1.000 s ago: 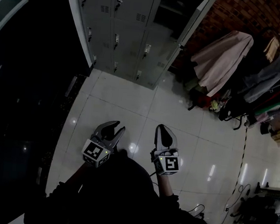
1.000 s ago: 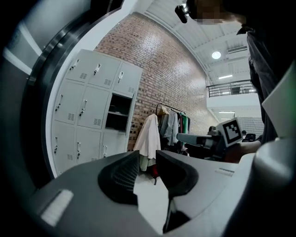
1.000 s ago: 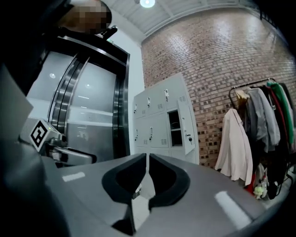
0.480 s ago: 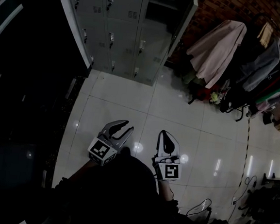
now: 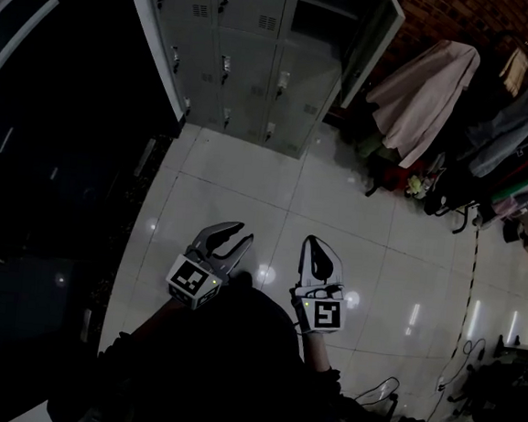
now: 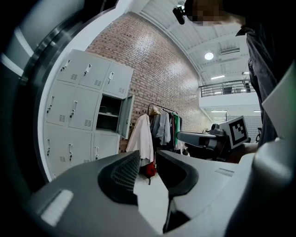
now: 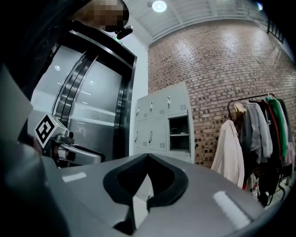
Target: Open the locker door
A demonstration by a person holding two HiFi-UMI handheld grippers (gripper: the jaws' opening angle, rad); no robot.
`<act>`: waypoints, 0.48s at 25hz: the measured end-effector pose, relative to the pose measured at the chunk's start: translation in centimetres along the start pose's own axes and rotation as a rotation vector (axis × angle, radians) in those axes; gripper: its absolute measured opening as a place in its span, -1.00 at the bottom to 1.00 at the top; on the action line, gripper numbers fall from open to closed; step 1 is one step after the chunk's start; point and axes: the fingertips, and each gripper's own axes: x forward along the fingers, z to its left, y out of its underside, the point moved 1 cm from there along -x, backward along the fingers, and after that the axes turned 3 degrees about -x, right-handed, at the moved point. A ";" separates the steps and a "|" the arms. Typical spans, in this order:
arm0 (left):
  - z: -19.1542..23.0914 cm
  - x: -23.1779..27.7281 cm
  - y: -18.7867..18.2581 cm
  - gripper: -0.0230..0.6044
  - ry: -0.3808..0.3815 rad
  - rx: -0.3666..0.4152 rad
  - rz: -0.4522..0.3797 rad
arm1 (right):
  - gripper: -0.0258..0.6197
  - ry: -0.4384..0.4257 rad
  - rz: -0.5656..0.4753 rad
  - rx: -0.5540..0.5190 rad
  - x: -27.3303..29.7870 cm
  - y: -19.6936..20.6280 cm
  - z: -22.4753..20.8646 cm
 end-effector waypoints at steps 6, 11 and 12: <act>0.6 -0.7 -0.1 -0.52 -0.010 0.012 -0.015 | -0.92 -0.031 -0.001 -0.022 0.4 -0.5 1.0; 0.4 -0.9 -0.2 -0.52 -0.001 0.002 -0.008 | -0.92 -0.040 -0.006 -0.029 0.4 -1.2 1.5; 0.4 -0.8 -0.3 -0.52 0.001 0.003 -0.007 | -0.92 -0.041 -0.005 -0.032 0.4 -1.3 1.6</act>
